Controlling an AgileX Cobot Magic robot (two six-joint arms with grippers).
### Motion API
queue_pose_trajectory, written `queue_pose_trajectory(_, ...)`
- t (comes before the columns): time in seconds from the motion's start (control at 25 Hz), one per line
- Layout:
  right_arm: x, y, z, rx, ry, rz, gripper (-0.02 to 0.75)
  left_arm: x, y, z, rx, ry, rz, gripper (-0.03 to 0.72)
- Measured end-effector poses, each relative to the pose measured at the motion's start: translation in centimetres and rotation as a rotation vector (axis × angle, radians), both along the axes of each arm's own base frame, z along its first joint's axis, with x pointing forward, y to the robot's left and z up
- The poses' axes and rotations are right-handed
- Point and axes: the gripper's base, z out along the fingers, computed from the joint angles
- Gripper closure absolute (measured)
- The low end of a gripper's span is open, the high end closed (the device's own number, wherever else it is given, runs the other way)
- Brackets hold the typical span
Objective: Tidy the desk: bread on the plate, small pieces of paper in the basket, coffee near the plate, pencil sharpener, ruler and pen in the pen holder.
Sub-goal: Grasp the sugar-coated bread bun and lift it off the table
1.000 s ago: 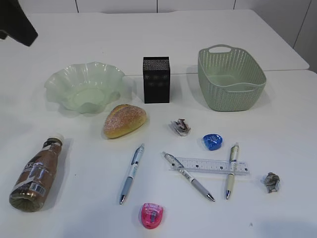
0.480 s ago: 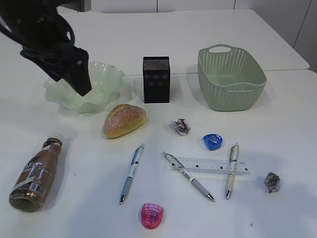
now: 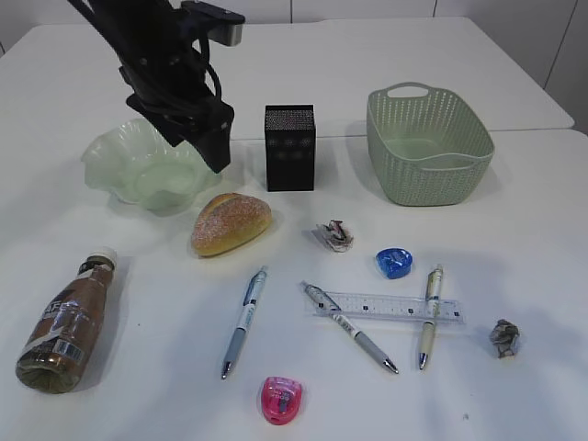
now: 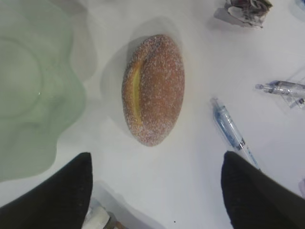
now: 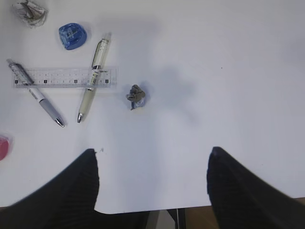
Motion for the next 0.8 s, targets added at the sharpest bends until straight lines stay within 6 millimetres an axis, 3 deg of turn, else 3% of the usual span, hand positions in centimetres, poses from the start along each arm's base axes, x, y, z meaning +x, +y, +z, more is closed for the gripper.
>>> queue_pose_trajectory(0.28,0.4,0.0,0.0,0.000,-0.010,-0.001,0.186,1.8,-0.8,-3.8,0.025,0.036,0.001,0.087)
queue_pose_trajectory(0.8,0.5,0.0,0.0,0.001,-0.022,-0.006,0.187,3.2,-1.4,-7.1,0.021,0.024,0.006,0.087)
